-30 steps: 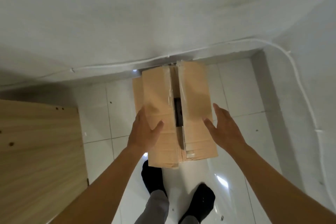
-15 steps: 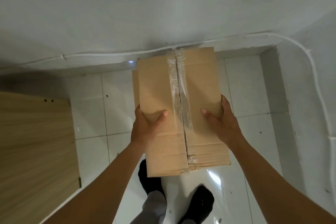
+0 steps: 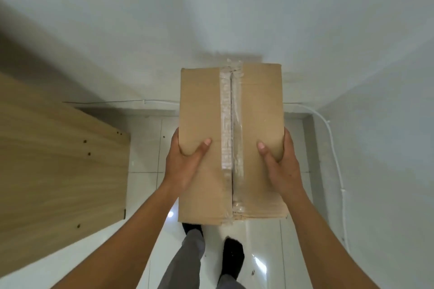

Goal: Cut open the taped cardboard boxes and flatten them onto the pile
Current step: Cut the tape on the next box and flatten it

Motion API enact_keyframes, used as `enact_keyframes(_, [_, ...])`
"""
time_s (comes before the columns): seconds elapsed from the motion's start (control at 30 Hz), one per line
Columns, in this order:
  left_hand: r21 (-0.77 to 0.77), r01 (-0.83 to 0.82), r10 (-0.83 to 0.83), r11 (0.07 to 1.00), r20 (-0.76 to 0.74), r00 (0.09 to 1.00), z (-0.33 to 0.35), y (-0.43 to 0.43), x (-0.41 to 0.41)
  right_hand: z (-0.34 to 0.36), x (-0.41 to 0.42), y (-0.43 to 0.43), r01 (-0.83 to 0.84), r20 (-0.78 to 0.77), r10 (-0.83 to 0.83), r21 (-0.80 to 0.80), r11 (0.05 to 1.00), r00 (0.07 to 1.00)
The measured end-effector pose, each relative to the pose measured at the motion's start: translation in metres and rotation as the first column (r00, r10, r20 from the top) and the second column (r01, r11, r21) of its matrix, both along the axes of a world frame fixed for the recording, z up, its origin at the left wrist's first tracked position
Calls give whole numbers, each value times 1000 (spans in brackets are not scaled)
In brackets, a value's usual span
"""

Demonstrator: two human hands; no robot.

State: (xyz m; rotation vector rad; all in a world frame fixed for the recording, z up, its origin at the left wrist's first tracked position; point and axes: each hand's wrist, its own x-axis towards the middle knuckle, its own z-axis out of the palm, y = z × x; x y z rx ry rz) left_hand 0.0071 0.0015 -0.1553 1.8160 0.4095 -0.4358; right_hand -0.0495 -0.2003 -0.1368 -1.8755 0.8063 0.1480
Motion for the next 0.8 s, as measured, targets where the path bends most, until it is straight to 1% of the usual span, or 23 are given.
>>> enact_keyframes(0.17, [26, -48, 46, 998, 90, 995, 89, 14, -38, 87, -26, 12, -50, 81, 49, 1, 999, 995])
enact_keyframes(0.27, [27, -113, 108, 993, 136, 985, 140, 28, -65, 137, -45, 24, -103, 116, 103, -8, 995, 988])
enact_keyframes(0.43, [24, -188, 177, 982, 231, 957, 214, 65, -103, 206, -68, 59, -184, 181, 183, -14, 983, 966])
enact_keyframes(0.67, [-40, -299, 296, 953, 319, 900, 285, 150, -138, 278, -78, 145, -276, 310, 275, -42, 960, 910])
enact_keyframes(0.8, [-13, -354, 333, 935, 371, 867, 319, 228, -164, 312, -91, 219, -335, 354, 330, -48, 941, 875])
